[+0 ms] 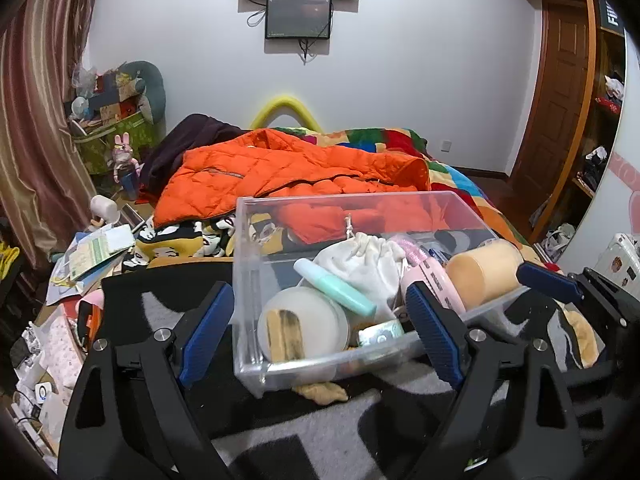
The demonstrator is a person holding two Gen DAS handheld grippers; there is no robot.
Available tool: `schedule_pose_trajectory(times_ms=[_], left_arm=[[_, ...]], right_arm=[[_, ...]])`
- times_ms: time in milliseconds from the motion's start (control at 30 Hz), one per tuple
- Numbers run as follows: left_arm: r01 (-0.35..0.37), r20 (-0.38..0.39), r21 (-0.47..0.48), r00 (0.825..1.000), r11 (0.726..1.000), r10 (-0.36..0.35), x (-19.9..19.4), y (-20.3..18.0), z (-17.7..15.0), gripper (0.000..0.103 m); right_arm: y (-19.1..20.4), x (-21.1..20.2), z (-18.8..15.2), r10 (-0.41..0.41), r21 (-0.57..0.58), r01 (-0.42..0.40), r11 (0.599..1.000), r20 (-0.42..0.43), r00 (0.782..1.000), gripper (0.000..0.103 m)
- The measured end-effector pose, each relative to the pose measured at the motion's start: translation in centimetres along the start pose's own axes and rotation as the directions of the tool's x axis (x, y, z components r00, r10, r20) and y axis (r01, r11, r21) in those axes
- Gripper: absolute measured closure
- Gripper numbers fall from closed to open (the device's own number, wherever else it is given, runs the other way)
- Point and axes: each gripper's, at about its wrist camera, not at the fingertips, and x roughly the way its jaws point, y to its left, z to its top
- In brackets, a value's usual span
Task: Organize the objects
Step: 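Withdraw right tool from box and move it to dark green glass bottle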
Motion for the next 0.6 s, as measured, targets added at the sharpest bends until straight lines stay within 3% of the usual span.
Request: schedule_pose_trajectory(times_ms=[100,300,600], left_arm=[[-0.015,0.007,0.004,1.000,1.000,0.015,-0.7,0.2,-0.5,0.010],[-0.046,0.009,-0.011,0.999,0.999,0.047,-2.1,1.2,-2.5,0.006],[-0.042,-0.125,-0.087,0.992,0.995,0.031,0.4,3.1,-6.4,0.006]], right_arm=[[0.9,-0.5,-0.8,0.001,-0.014,-0.001,1.000,-0.009,1.000,0.021],[2.2,-1.4,-3.3,0.028,0.017,-0.027,0.999,-0.049,0.998,0.021],[3.6,-1.0,-7.1,0.038,0.016,-0.036,0.999,-0.136,0.990,0.021]])
